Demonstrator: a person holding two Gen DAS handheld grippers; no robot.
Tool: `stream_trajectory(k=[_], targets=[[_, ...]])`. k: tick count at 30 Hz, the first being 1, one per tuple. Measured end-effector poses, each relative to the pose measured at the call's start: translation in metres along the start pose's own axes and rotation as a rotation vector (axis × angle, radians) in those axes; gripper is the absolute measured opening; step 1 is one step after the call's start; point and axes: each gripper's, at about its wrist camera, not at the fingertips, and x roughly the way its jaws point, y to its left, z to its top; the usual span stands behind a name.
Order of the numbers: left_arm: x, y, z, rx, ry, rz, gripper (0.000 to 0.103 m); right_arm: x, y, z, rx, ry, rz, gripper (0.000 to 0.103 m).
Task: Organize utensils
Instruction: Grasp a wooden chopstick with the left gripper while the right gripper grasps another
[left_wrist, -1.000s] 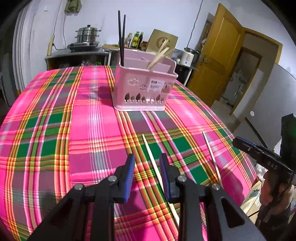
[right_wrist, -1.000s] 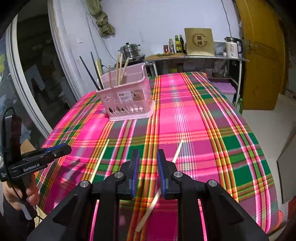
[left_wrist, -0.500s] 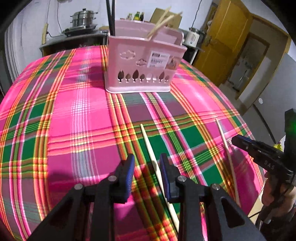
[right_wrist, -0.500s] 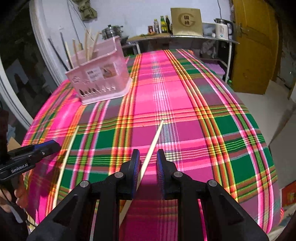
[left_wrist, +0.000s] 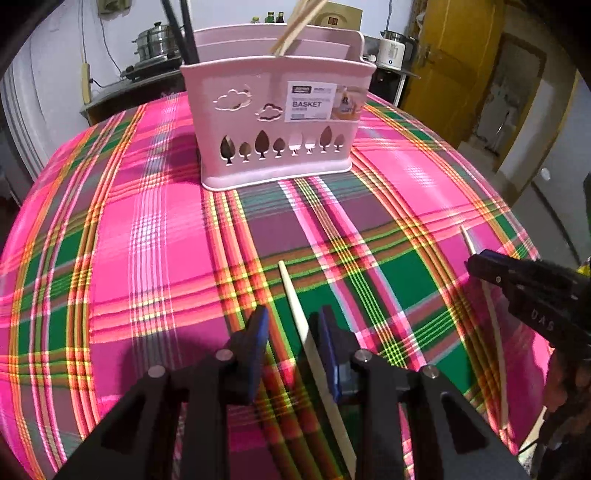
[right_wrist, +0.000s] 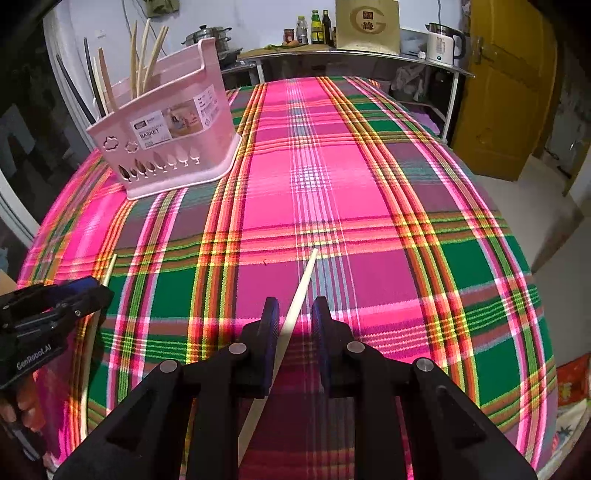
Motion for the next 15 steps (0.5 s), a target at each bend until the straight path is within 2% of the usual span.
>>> stream_trajectory(k=[3,7,11,15], targets=[[0.000,-0.008,-0.002,0.027,-0.011,0.043,0.028,0.001,0.009,-0.001,-0.039,-0.001,-0.048,0.017],[-0.001,-0.011,-0.002,0.043,-0.013,0.051,0.022,0.001,0.014,-0.001,-0.051,0.007,-0.059,0.012],[-0.001,-0.016,0.000,0.066,0.000,0.049,0.011,0.001,0.014,0.001,-0.053,0.015,-0.054,0.010],[-0.001,-0.015,0.003,0.064,0.014,0.025,0.007,0.001,0.009,0.005,-0.026,0.026,-0.011,0.010]])
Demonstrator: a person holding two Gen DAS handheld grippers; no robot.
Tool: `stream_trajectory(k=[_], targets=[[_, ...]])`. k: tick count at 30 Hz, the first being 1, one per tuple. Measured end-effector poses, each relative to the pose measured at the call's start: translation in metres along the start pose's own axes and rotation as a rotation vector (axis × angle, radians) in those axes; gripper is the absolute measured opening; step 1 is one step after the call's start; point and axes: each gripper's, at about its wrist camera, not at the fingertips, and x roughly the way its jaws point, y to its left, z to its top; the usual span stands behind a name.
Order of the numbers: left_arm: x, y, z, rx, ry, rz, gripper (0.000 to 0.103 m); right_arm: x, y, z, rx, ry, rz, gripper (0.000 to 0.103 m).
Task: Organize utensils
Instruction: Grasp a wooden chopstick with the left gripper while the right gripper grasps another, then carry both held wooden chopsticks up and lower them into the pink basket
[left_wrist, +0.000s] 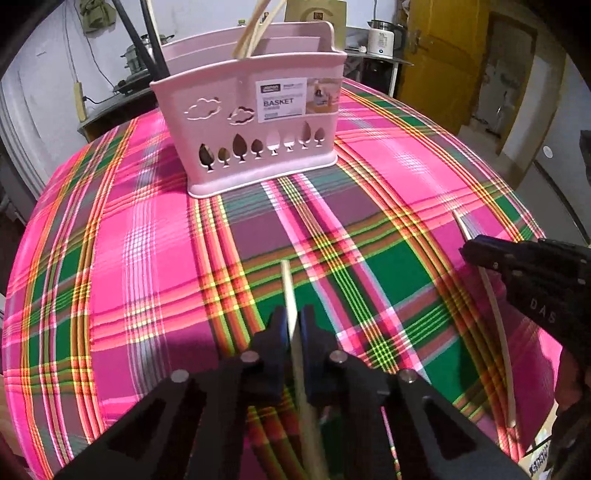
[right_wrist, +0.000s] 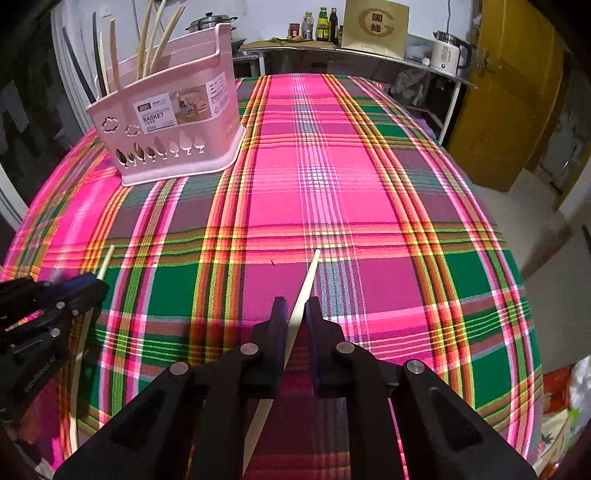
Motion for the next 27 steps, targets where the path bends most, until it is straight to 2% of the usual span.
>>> stream_trajectory(k=[5,20,27], targets=[[-0.010,0.006,0.005,-0.012,-0.018,-0.030,0.007,-0.014,-0.004,0.003,0.011,-0.037,0.035,0.010],[-0.102,0.025,0.030,-0.036,-0.247,-0.094,0.007,-0.084,-0.009,0.023,0.039,-0.224,0.130,0.006],[-0.128,0.027,0.030,-0.029,-0.310,-0.107,0.007,-0.115,-0.008,0.026,0.033,-0.307,0.154,0.006]])
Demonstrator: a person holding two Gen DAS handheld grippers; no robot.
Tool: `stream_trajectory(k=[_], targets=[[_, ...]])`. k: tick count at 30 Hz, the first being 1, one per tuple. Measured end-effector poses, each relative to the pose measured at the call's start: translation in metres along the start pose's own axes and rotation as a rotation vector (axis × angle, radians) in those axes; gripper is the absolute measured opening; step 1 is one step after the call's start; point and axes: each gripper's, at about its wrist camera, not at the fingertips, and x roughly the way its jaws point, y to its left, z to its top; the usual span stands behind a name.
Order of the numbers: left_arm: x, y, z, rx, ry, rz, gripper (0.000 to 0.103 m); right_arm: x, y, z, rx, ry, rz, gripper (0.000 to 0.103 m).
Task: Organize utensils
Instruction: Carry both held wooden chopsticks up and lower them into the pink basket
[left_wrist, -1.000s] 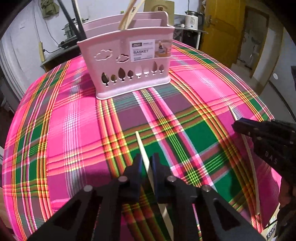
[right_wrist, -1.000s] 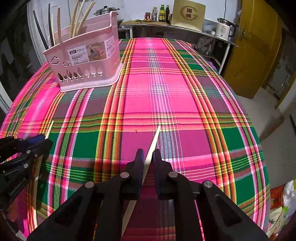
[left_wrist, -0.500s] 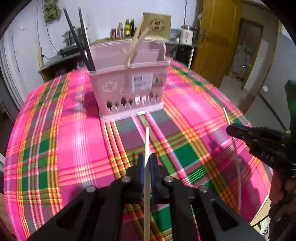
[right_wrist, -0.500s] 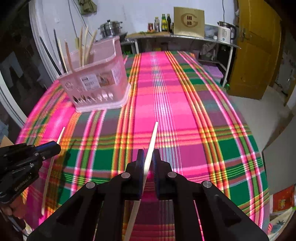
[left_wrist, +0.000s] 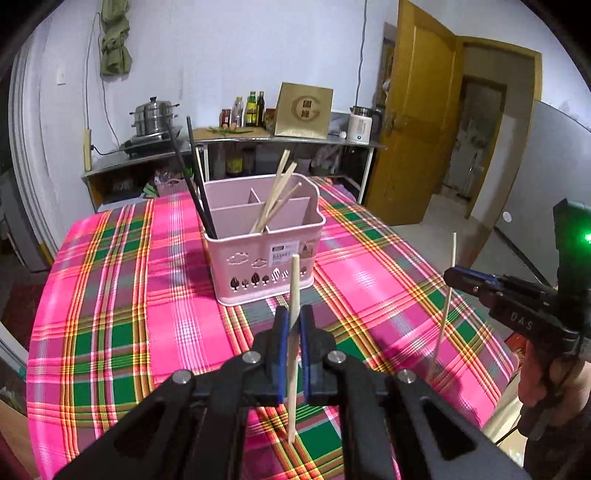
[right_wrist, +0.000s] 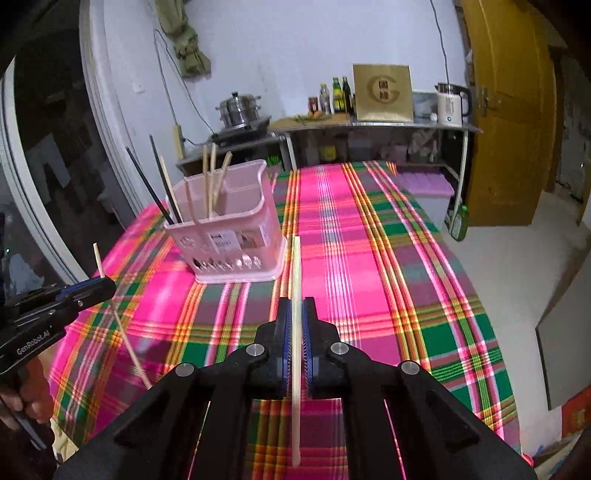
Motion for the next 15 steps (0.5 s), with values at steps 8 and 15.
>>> stream_trajectory(k=[8,15], targets=[[-0.012,0.003,0.003,-0.005,-0.029,-0.010,0.007,-0.023,0.006,0.007,-0.015,-0.058,0.028,0.005],[-0.018,0.006,0.007,0.002,-0.040,-0.011,0.007,-0.029,0.009,0.011,-0.024,-0.074,0.040,0.005]])
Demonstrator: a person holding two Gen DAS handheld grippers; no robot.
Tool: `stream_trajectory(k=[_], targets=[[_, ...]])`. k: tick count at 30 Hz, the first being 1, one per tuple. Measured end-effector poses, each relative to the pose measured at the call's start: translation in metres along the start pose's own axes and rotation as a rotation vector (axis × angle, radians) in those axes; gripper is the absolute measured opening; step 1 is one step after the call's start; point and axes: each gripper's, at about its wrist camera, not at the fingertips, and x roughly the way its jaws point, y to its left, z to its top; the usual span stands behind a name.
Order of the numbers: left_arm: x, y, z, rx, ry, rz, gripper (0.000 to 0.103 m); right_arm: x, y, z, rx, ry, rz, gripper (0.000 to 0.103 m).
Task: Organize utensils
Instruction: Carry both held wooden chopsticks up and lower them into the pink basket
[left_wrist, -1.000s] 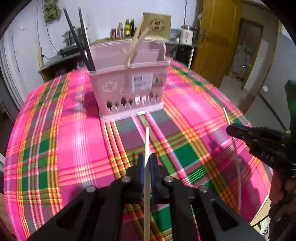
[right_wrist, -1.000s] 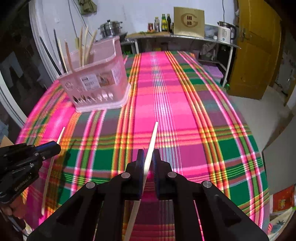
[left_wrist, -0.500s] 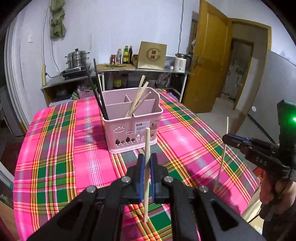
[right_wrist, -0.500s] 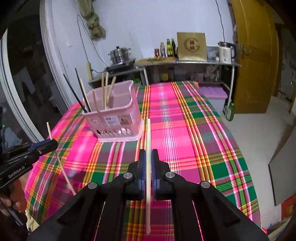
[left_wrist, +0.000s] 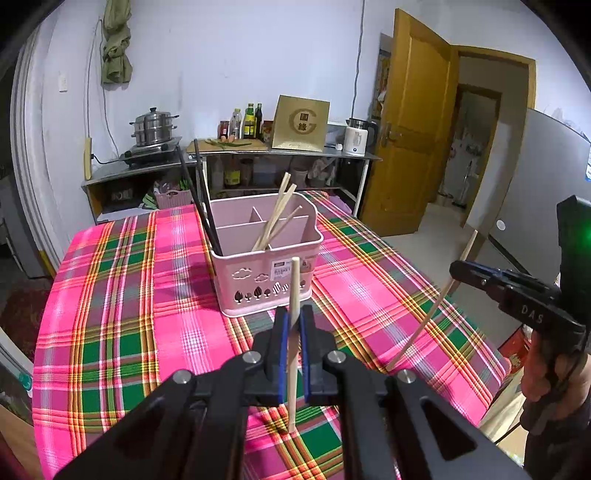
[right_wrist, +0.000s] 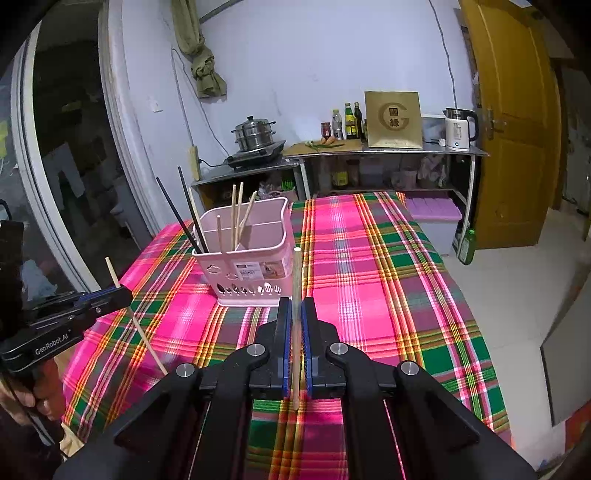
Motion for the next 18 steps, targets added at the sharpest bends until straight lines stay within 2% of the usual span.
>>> stream_trajectory(k=[9,18], targets=[[-0.001,0.006,0.016,0.022,0.003,0.016,0.007,0.001,0.006,0.019,-0.029,-0.021,0.013,0.005],[-0.004,0.015,0.063,0.028,-0.045,0.010,0.007,0.007,0.023,0.060,-0.071,-0.066,0.049,0.005]])
